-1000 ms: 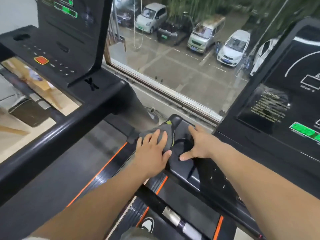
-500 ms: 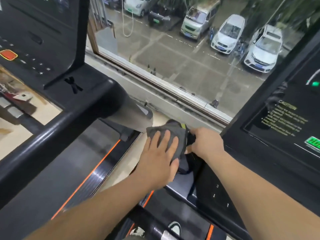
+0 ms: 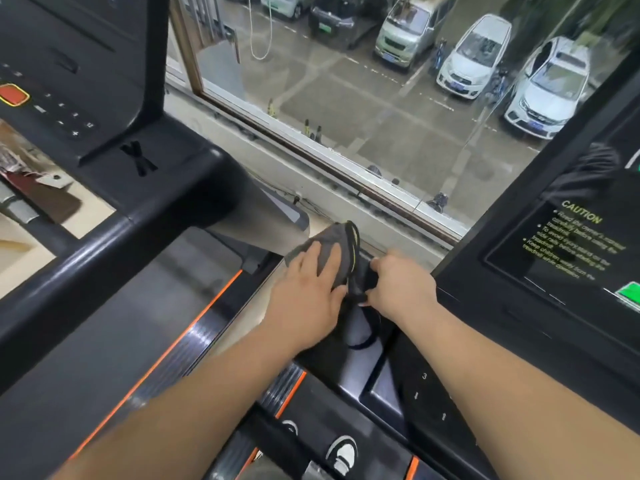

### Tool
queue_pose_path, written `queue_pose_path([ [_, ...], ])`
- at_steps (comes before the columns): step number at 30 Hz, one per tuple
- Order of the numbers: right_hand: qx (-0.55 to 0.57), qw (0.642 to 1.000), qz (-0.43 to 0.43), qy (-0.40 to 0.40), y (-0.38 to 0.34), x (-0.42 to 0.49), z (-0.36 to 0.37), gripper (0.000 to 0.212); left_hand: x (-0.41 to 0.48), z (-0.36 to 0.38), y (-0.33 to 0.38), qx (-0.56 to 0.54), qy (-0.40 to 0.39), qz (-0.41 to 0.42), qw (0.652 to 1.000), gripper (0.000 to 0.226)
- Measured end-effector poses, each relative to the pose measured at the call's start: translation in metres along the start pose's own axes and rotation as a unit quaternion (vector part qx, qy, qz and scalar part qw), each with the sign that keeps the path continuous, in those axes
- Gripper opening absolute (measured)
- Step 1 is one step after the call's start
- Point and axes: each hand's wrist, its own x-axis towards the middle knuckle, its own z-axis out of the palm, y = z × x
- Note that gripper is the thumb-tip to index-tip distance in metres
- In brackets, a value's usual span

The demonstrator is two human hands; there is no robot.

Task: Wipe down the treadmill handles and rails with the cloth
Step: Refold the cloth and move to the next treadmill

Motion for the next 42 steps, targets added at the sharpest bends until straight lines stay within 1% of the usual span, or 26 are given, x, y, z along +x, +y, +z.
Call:
queue_pose_path([
  [2, -0.008, 1.000, -0.005, -0.006, -0.001, 0.003, -0.003, 0.045, -0.029, 0.003, -0.010, 0.012, 0.024, 0.009, 1.000, 0.069],
  [5, -0.010, 1.000, -0.011, -0.017, 0.000, 0.004, -0.004, 0.046, -0.013, -0.001, -0.015, 0.047, -0.002, -0.004, 0.999, 0.069],
  [6, -0.008, 1.000, -0.011, -0.015, 0.000, 0.003, -0.005, 0.047, 0.007, -0.004, -0.013, 0.030, -0.024, -0.024, 0.999, 0.069],
  [7, -0.004, 1.000, -0.009, -0.011, 0.000, 0.003, -0.006, 0.048, 0.031, -0.007, -0.013, -0.014, -0.049, -0.048, 0.998, 0.070],
  [9, 0.003, 1.000, 0.004, -0.005, -0.002, 0.001, -0.005, 0.049, 0.076, -0.017, -0.016, -0.127, -0.103, -0.096, 0.982, 0.071],
  [10, 0.007, 1.000, 0.009, -0.003, -0.002, 0.000, -0.005, 0.050, 0.089, -0.020, -0.016, -0.155, -0.117, -0.111, 0.975, 0.070],
  [11, 0.009, 1.000, 0.012, -0.003, -0.003, -0.001, -0.005, 0.051, 0.093, -0.020, -0.015, -0.165, -0.113, -0.121, 0.972, 0.069],
  [13, 0.009, 1.000, 0.014, -0.002, -0.003, -0.001, -0.005, 0.054, 0.078, -0.016, -0.009, -0.166, -0.075, -0.123, 0.976, 0.065],
  [15, 0.008, 1.000, 0.015, -0.004, -0.003, 0.000, -0.005, 0.060, 0.040, -0.008, -0.008, -0.112, -0.029, -0.118, 0.986, 0.065],
  [18, 0.018, 0.999, 0.024, -0.012, -0.004, 0.000, -0.008, 0.066, -0.023, 0.001, -0.021, 0.007, -0.002, -0.086, 0.996, 0.074],
  [20, 0.022, 0.999, 0.028, -0.017, -0.005, 0.001, -0.009, 0.062, -0.050, 0.001, -0.026, 0.036, -0.014, -0.073, 0.997, 0.075],
  [22, 0.014, 0.999, 0.027, -0.016, -0.006, 0.001, -0.008, 0.057, -0.038, -0.002, -0.029, 0.073, -0.035, -0.073, 0.994, 0.074],
  [23, 0.010, 0.999, 0.027, -0.018, -0.007, 0.001, -0.008, 0.056, -0.019, -0.004, -0.029, 0.070, -0.044, -0.079, 0.993, 0.073],
  [24, 0.007, 0.999, 0.028, -0.021, -0.007, 0.002, -0.009, 0.056, 0.006, -0.006, -0.029, 0.043, -0.053, -0.084, 0.994, 0.070],
  [27, -0.003, 0.999, 0.032, -0.029, -0.009, 0.003, -0.010, 0.060, 0.071, -0.016, -0.025, -0.099, -0.100, -0.112, 0.984, 0.061],
  [29, -0.006, 0.999, 0.032, -0.032, -0.010, 0.003, -0.011, 0.062, 0.081, -0.018, -0.018, -0.132, -0.091, -0.112, 0.981, 0.054],
  [31, -0.009, 0.999, 0.032, -0.032, -0.011, 0.002, -0.013, 0.062, 0.058, -0.017, -0.013, -0.090, -0.078, -0.087, 0.989, 0.054],
  [33, -0.009, 0.999, 0.032, -0.033, -0.011, 0.001, -0.013, 0.063, 0.016, -0.014, -0.014, -0.008, -0.068, -0.071, 0.995, 0.065],
  [35, -0.003, 0.999, 0.034, -0.029, -0.011, 0.002, -0.012, 0.065, -0.030, -0.006, -0.019, 0.086, -0.039, -0.050, 0.994, 0.073],
  [37, 0.002, 0.999, 0.036, -0.025, -0.010, 0.003, -0.011, 0.067, -0.058, 0.003, -0.023, 0.114, -0.020, -0.026, 0.993, 0.075],
  [39, 0.004, 0.999, 0.038, -0.021, -0.010, 0.003, -0.010, 0.067, -0.051, 0.008, -0.024, 0.131, 0.005, -0.012, 0.991, 0.075],
  [42, 0.003, 0.999, 0.040, -0.025, -0.012, 0.005, -0.011, 0.060, 0.003, -0.005, -0.011, 0.124, -0.007, 0.005, 0.992, 0.074],
])
